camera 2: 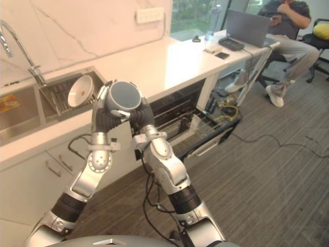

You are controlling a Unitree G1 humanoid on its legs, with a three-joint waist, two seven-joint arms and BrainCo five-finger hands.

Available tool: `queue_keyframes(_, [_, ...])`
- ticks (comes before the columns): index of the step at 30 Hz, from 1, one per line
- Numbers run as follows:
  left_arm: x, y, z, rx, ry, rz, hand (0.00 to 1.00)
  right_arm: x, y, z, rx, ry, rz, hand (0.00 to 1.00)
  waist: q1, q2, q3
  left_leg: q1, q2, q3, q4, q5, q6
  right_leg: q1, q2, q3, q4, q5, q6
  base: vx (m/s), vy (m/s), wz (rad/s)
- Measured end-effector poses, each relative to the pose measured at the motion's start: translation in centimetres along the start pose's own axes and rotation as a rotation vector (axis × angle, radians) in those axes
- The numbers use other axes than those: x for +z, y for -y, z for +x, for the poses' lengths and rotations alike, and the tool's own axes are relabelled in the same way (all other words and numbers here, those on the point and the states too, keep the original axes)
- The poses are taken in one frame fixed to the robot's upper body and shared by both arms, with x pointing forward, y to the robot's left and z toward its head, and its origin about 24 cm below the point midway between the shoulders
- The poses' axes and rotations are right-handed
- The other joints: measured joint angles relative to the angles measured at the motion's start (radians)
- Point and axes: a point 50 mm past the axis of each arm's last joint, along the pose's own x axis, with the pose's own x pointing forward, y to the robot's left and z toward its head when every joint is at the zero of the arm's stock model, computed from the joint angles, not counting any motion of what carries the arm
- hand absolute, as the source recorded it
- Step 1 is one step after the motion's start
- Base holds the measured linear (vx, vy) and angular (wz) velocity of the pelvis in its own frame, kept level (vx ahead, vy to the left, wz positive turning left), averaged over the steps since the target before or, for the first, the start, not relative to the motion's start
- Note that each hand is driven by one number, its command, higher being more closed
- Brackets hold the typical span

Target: Walk over to the sink, pick up the cup, carry it to the dishwasher, place the cup inside the dishwasher, then close the dishwasher door

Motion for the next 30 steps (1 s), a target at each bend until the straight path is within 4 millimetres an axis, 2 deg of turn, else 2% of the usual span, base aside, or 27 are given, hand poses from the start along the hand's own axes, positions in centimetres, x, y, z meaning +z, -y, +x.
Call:
queue_keyframes(2, [-0.04, -0.02, -0.02, -0.003, 0.002, 0.005, 1.0, -0.04, 0.01, 0.0, 0.001, -0.004, -0.002, 0.0, -0.001, 0.0, 0.0, 0.0, 0.0, 0.0, 0.0, 0.0, 0.0, 0.0, 0.0, 0.0, 0.0, 0.0, 0.0, 0.0, 0.0, 0.0])
queue_keyframes(3, [-0.07, -0.03, -0.04, -0.006, 0.004, 0.008, 1.0, -0.09, 0.03, -0.01, 0.003, -0.01, -0.004, 1.0, -0.002, 0.0, 0.0, 0.0, 0.0, 0.0, 0.0, 0.0, 0.0, 0.0, 0.0, 0.0, 0.0, 0.0, 0.0, 0.0, 0.0, 0.0])
queue_keyframes(15, [-0.15, 0.09, -0.15, -0.014, 0.013, 0.033, 1.0, -0.12, 0.59, -0.17, 0.012, -0.025, -0.049, 1.0, -0.005, -0.003, 0.0, 0.0, 0.0, 0.0, 0.0, 0.0, 0.0, 0.0, 0.0, 0.0, 0.0, 0.0, 0.0, 0.0, 0.0, 0.0])
queue_keyframes(30, [-0.51, 0.12, -0.31, -0.03, 0.015, 0.052, 1.0, 0.06, 0.45, -0.23, -0.064, 0.017, -0.054, 1.0, -0.004, -0.003, 0.0, 0.0, 0.0, 0.0, -0.002, 0.001, 0.0, -0.001, 0.0, 0.002, 0.0, 0.0, 0.0, 0.0, 0.0, 0.0])
